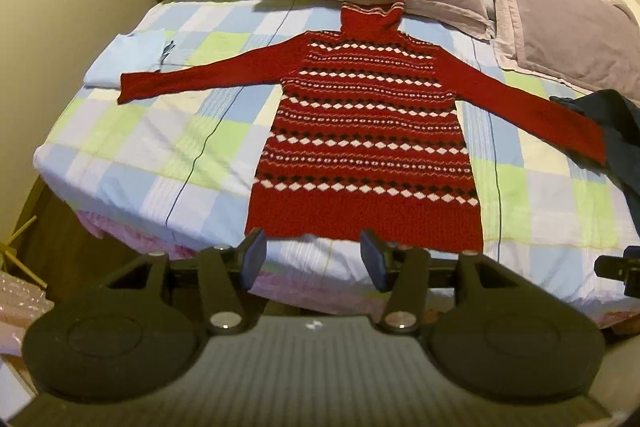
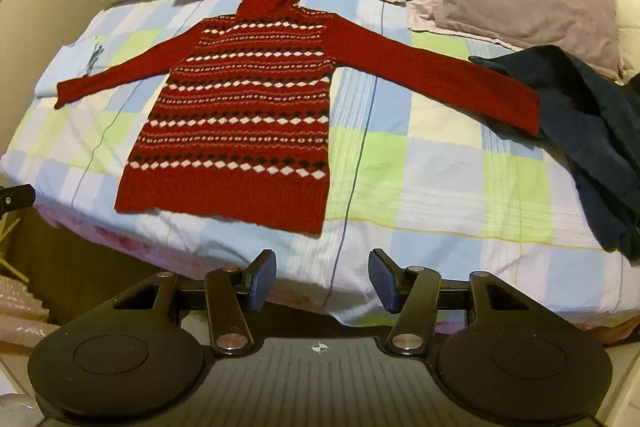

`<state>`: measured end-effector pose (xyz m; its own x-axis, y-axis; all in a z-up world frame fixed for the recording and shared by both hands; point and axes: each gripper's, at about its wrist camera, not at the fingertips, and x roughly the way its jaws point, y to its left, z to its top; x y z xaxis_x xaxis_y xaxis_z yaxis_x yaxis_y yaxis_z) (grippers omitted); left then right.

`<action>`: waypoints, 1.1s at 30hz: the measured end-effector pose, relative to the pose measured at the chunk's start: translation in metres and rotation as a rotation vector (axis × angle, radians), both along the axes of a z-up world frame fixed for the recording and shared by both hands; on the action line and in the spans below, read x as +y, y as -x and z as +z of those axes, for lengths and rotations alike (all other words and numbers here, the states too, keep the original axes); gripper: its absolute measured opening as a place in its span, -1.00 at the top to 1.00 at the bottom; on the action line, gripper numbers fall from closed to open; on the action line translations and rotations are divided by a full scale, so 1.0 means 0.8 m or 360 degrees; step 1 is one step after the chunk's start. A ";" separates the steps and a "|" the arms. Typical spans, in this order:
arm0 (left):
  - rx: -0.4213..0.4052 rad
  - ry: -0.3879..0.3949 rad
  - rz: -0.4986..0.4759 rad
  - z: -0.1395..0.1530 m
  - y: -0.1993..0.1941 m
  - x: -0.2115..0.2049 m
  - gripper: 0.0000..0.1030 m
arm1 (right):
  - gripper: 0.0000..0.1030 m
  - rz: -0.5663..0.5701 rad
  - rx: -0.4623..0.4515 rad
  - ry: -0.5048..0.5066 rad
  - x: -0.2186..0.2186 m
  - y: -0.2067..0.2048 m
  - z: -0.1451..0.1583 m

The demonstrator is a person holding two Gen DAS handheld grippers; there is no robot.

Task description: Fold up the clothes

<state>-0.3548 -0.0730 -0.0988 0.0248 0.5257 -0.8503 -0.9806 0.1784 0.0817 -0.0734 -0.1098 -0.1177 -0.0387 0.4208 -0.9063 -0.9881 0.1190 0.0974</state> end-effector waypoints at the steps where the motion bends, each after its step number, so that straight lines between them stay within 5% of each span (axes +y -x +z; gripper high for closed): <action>1: 0.0000 0.0001 0.0007 0.000 0.002 -0.005 0.06 | -0.07 0.0011 -0.0003 -0.0001 -0.003 0.002 0.001; 33: 0.0007 -0.0019 0.0087 0.005 0.013 -0.046 0.04 | -0.07 0.0087 0.0000 -0.0035 -0.033 0.003 0.011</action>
<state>-0.3649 -0.1094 -0.0950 -0.0083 0.5365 -0.8439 -0.9884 0.1233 0.0881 -0.0754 -0.1361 -0.1092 -0.0620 0.4376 -0.8970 -0.9931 0.0625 0.0991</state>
